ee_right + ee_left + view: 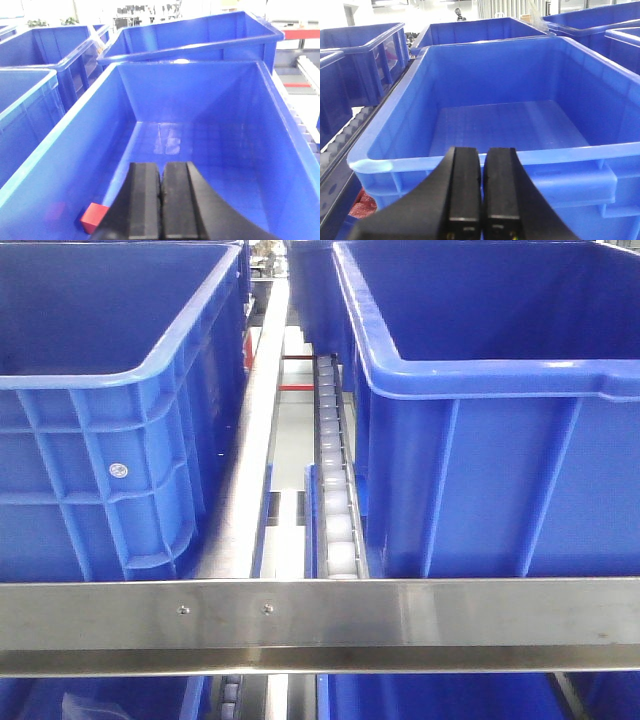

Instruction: Pick red cube and place on left shelf

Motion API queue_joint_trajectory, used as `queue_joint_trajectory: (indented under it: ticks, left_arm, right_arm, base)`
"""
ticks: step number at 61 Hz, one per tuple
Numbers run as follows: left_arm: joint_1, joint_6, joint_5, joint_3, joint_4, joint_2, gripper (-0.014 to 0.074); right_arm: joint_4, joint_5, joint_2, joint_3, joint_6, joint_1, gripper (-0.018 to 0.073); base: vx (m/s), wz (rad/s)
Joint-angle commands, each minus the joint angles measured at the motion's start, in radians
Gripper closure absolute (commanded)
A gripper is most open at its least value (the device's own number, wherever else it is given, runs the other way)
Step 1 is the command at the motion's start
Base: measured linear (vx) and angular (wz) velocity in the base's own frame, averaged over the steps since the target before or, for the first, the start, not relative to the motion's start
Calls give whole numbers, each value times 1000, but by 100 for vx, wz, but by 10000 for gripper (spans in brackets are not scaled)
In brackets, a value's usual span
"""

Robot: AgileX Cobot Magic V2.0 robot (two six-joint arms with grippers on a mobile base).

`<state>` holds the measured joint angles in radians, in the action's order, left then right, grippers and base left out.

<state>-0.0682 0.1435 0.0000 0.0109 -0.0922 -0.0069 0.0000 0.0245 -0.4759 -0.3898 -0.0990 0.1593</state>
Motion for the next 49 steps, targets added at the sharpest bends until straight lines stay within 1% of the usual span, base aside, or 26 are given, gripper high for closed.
queue_joint_trajectory:
  ticks: [1, 22, 28, 35, 49]
  left_arm:
    - [-4, 1, -84, 22, -6, 8, 491]
    - [-4, 1, -84, 22, -6, 8, 491]
    - [-4, 1, -84, 22, -6, 8, 491]
    - [-4, 1, -84, 22, -6, 8, 491]
    - [-4, 1, -84, 22, -6, 8, 491]
  right_arm:
    - [-8, 83, -1, -29, 4, -7, 511]
    - [-8, 86, -1, -29, 4, -7, 511]
    - [-9, 57, 2, -29, 5, -7, 511]
    - [-11, -45, 100, -1, 4, -18, 511]
    - [-11, -43, 321, 183, 4, -102, 511]
  base:
    - [0, 0]
    - [0, 0]
    - [0, 0]
    - [0, 0]
    - [0, 0]
